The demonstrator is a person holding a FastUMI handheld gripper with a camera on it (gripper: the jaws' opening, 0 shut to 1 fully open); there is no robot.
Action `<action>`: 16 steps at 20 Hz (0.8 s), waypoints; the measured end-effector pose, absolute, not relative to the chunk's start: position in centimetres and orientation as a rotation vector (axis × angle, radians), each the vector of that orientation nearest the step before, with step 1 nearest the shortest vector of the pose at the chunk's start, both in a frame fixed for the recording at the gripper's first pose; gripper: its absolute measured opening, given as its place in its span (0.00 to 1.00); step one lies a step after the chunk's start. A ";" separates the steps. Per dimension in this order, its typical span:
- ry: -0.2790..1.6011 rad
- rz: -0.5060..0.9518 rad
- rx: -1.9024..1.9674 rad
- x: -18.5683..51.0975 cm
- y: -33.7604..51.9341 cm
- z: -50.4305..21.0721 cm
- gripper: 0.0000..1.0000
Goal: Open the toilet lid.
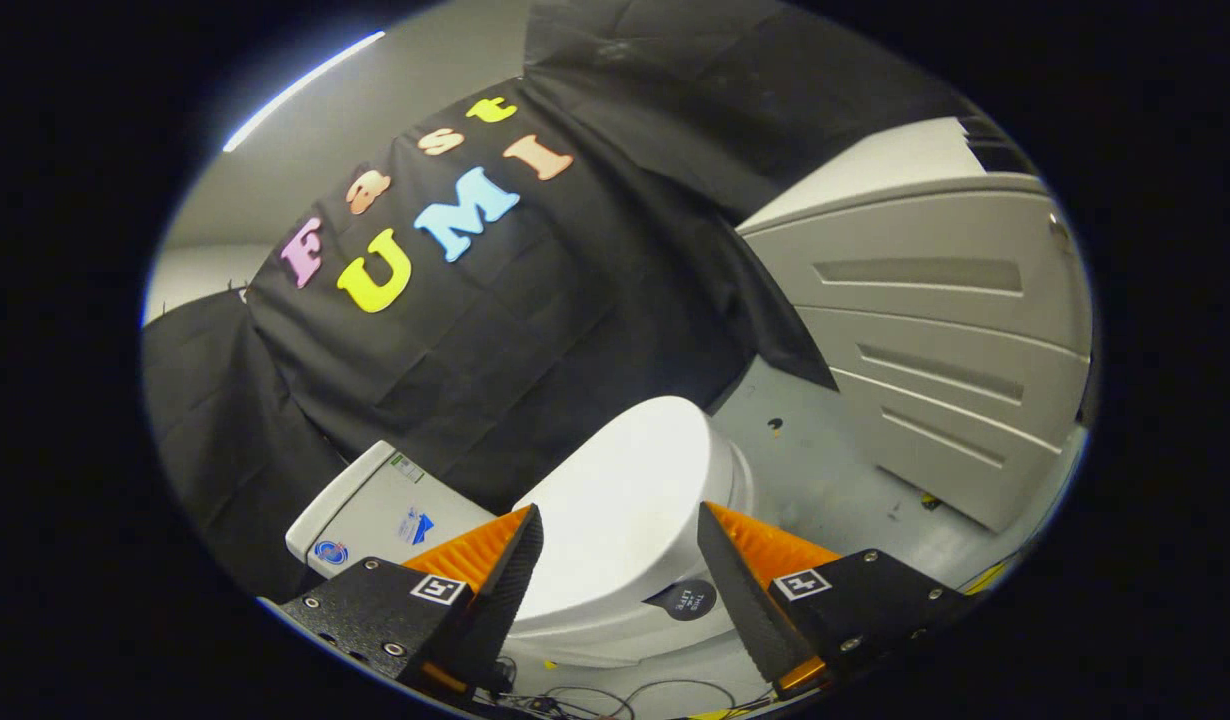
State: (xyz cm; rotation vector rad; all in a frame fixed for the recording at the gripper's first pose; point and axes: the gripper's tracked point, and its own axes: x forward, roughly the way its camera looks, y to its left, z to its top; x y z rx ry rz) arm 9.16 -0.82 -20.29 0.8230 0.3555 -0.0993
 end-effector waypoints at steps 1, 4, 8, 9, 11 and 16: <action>0.375 -0.119 0.848 9.2 -1.0 -21.5 0.95; 0.436 -0.143 0.904 9.2 -0.9 -24.2 0.95; 0.462 -0.142 0.993 9.5 -0.7 -25.7 0.95; 0.467 -0.147 1.014 9.5 -0.8 -26.0 0.96; 0.491 -0.165 1.045 9.4 -0.4 -27.4 0.95; 0.551 -0.191 1.125 9.3 0.5 -30.5 0.95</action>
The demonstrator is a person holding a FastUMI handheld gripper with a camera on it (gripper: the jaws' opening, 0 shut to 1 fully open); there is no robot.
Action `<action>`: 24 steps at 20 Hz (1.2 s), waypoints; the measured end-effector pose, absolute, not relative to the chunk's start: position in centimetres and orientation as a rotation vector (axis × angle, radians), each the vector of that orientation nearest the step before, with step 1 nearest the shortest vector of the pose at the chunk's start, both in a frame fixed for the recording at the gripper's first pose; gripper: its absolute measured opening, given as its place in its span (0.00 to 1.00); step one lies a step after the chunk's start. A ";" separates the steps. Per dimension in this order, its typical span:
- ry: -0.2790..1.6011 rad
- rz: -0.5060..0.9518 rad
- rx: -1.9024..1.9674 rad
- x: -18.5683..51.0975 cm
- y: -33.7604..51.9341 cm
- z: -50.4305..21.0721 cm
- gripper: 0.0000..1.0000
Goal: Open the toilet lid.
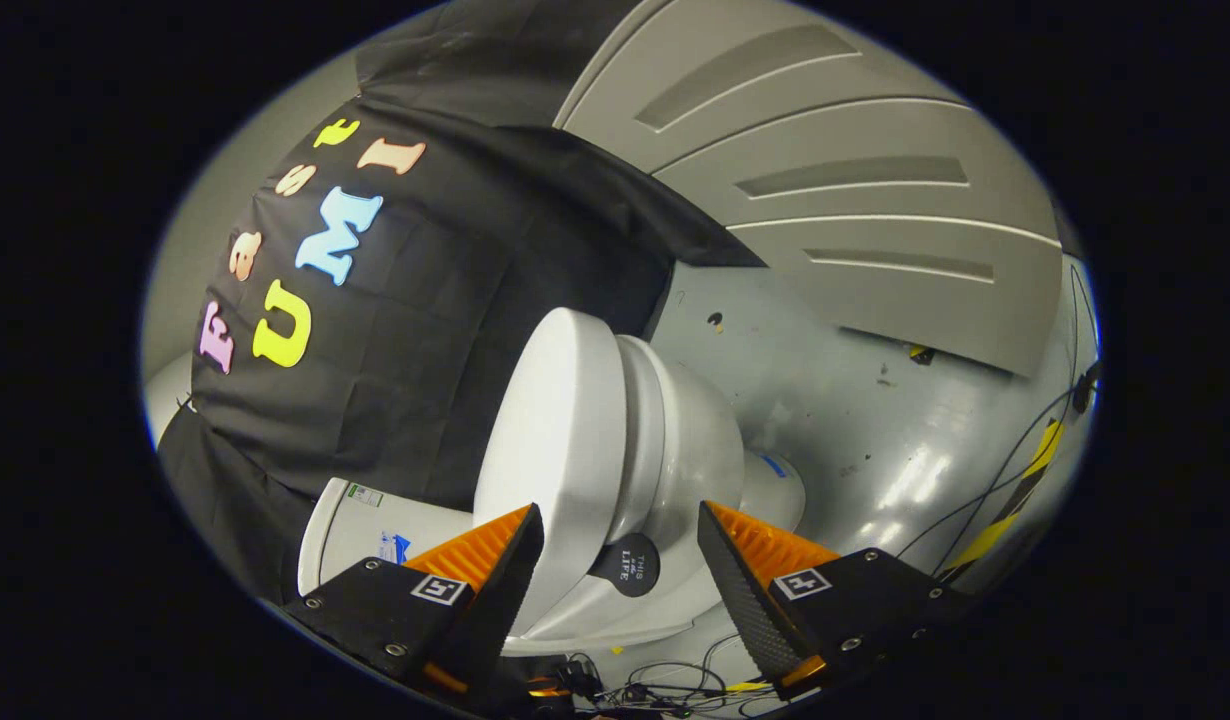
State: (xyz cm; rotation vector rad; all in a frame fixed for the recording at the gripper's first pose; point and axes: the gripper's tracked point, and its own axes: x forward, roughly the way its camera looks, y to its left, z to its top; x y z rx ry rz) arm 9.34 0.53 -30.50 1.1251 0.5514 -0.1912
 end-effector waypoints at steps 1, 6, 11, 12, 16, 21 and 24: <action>0.560 -0.190 1.136 9.5 0.8 -30.9 0.95; 0.623 -0.158 1.145 9.7 2.3 -32.2 0.83; 0.643 -0.157 1.153 9.6 2.3 -32.8 0.62; 0.643 -0.149 1.154 9.6 2.6 -32.6 0.48; 0.639 -0.138 1.153 9.6 2.5 -32.6 0.22; 0.624 -0.135 1.157 9.6 2.2 -32.2 0.17; 0.593 -0.129 1.163 9.7 2.1 -31.6 0.06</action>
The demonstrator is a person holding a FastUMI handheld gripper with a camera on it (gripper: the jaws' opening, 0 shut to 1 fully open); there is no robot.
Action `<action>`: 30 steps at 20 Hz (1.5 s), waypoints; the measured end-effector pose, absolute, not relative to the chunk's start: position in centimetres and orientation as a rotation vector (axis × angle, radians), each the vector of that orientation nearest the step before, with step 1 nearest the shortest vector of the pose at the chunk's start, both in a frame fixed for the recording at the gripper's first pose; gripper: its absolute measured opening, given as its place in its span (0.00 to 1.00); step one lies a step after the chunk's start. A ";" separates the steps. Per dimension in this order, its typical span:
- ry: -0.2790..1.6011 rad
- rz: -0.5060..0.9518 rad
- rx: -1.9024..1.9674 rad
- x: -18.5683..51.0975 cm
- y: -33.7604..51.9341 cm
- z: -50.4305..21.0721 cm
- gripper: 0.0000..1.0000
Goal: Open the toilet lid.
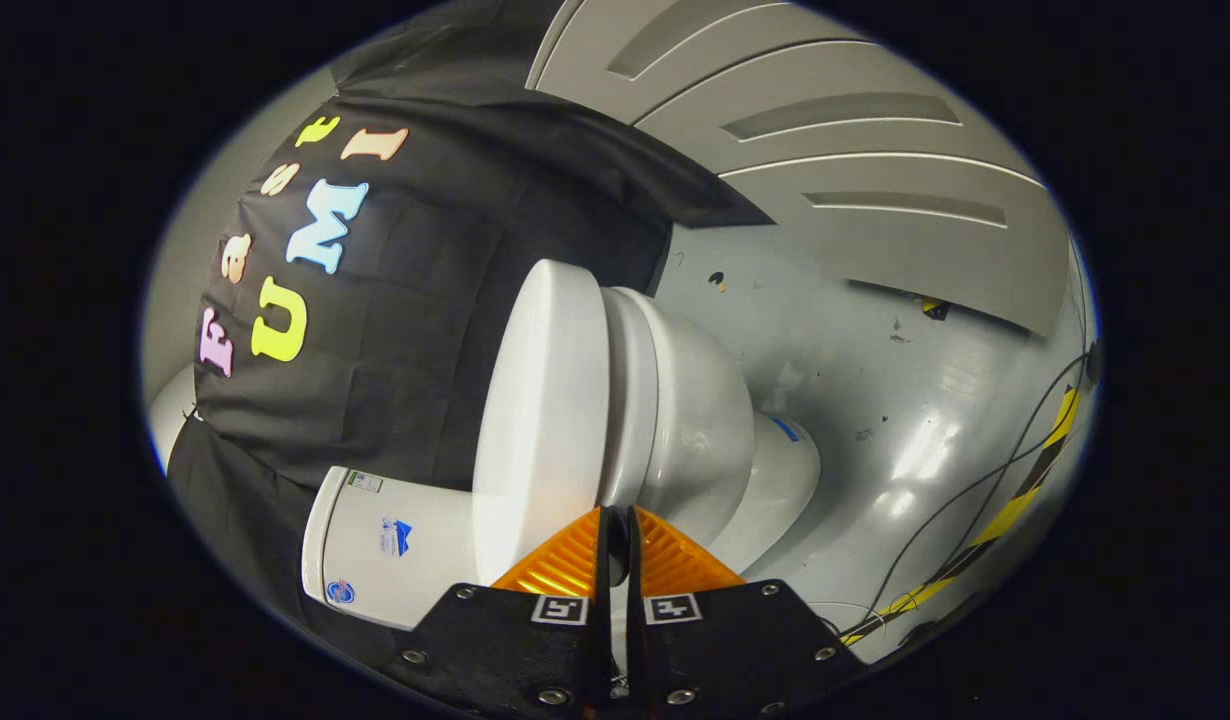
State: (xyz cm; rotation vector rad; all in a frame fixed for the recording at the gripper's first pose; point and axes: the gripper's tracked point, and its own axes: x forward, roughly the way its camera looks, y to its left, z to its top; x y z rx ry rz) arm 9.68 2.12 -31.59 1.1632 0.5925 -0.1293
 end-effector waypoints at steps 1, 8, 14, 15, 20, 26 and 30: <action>0.599 -0.131 1.173 9.7 2.2 -31.6 0.02; 0.648 -0.125 1.109 10.0 2.4 -31.0 0.00; 0.642 -0.150 1.025 10.1 3.0 -28.6 0.00; 0.642 -0.154 1.007 10.2 3.2 -27.9 0.00; 0.630 -0.158 0.911 10.6 3.6 -24.2 0.00; 0.609 -0.167 0.876 10.8 4.2 -21.9 0.00; 0.601 -0.169 0.845 11.1 4.7 -20.6 0.00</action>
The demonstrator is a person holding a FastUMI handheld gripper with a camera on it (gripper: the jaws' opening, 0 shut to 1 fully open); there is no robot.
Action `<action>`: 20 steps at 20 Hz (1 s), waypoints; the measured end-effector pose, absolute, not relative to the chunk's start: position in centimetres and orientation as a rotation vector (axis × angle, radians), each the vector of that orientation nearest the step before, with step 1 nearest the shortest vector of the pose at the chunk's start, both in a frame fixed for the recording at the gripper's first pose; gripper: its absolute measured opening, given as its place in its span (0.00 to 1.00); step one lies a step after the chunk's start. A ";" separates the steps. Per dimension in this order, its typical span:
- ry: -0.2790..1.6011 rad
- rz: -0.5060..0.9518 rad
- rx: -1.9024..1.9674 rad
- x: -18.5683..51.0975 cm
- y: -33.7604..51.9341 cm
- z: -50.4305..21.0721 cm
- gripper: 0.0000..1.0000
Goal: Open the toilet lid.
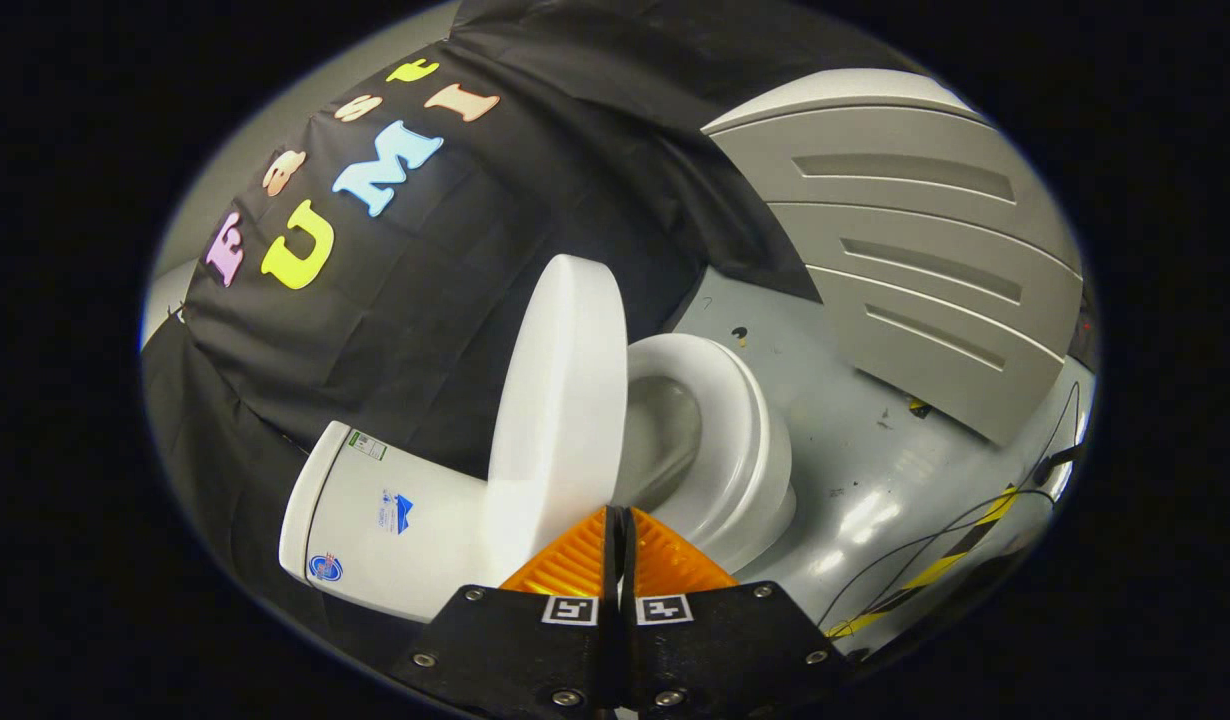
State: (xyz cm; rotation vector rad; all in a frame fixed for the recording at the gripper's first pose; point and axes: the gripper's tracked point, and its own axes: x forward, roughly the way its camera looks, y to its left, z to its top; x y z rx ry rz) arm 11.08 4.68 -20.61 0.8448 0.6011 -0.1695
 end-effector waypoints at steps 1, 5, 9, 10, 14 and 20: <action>0.595 -0.170 0.833 11.1 4.9 -20.1 0.00; 0.564 -0.150 0.776 11.5 5.8 -18.1 0.00; 0.550 -0.153 0.721 11.8 6.5 -17.0 0.00; 0.551 -0.156 0.706 11.6 6.7 -16.8 0.00; 0.549 -0.150 0.662 11.8 7.1 -16.0 0.00; 0.538 -0.146 0.571 12.1 8.0 -14.9 0.00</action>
